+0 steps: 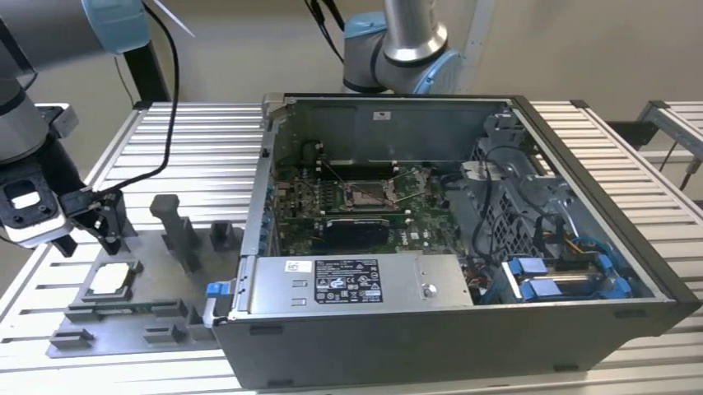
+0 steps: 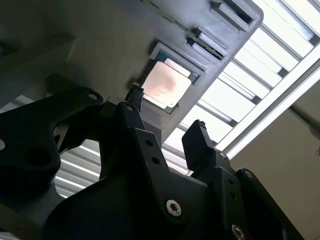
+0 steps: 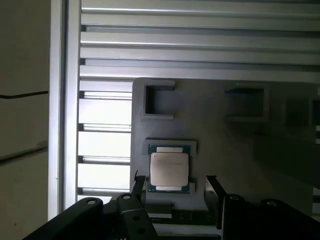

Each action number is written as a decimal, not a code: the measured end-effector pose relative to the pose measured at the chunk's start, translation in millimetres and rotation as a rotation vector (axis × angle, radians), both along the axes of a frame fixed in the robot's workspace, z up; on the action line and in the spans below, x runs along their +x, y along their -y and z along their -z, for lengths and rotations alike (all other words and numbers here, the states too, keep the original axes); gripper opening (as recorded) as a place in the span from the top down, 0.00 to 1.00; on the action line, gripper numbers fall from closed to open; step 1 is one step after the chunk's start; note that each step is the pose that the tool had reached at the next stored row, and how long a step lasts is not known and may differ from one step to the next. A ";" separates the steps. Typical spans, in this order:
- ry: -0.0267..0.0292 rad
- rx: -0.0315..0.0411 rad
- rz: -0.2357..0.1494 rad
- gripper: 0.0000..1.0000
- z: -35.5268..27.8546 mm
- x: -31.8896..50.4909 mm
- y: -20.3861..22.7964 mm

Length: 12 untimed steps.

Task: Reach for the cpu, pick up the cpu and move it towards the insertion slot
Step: 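Pick up the cpu and move it towards the insertion slot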

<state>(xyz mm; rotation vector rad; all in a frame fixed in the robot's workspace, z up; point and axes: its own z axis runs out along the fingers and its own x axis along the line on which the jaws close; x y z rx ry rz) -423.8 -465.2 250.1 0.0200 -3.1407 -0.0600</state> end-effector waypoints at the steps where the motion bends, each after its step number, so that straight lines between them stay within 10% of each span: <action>1: -0.0002 -0.0001 0.000 0.00 0.1 -0.1 0.0; 12: 0.0000 0.0001 0.000 0.00 3.6 -0.5 0.7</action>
